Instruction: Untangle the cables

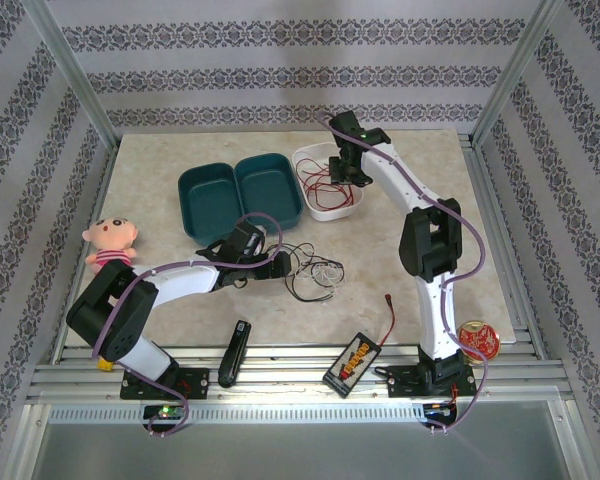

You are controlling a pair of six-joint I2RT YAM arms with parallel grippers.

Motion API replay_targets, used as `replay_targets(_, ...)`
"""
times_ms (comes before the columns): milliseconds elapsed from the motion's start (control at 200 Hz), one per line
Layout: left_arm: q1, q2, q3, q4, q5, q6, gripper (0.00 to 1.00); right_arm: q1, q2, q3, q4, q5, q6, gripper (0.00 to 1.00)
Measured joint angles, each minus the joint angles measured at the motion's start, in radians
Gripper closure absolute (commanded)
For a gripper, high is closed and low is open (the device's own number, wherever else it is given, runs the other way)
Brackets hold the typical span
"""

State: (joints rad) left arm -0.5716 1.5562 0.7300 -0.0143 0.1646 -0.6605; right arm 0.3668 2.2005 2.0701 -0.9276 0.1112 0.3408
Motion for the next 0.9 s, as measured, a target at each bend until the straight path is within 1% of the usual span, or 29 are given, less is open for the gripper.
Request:
replay_targets(310, 0.000, -0.003, 0.000, 0.000, -0.012, -0.005, 0.01, 0.089, 0.007, 0.021, 0.093, 0.000, -0.025, 0.68)
replay_targets(415, 0.002, -0.003, 0.000, 0.002, -0.011, -0.008, 0.01, 0.116, 0.057, 0.114, 0.118, 0.008, -0.034, 0.68)
replay_targets(520, 0.003, -0.003, 0.000, 0.003, -0.011, -0.011, 0.01, 0.134, 0.147, 0.246, 0.135, 0.019, -0.034, 0.67)
replay_targets(665, 0.003, -0.011, 0.000, 0.003, -0.012, -0.015, 0.01, 0.137, 0.261, 0.379, 0.142, 0.030, -0.033, 0.65)
replay_targets(904, 0.003, -0.016, 0.000, 0.003, -0.015, -0.021, 0.01, 0.134, 0.355, 0.453, 0.150, 0.053, -0.033, 0.63)
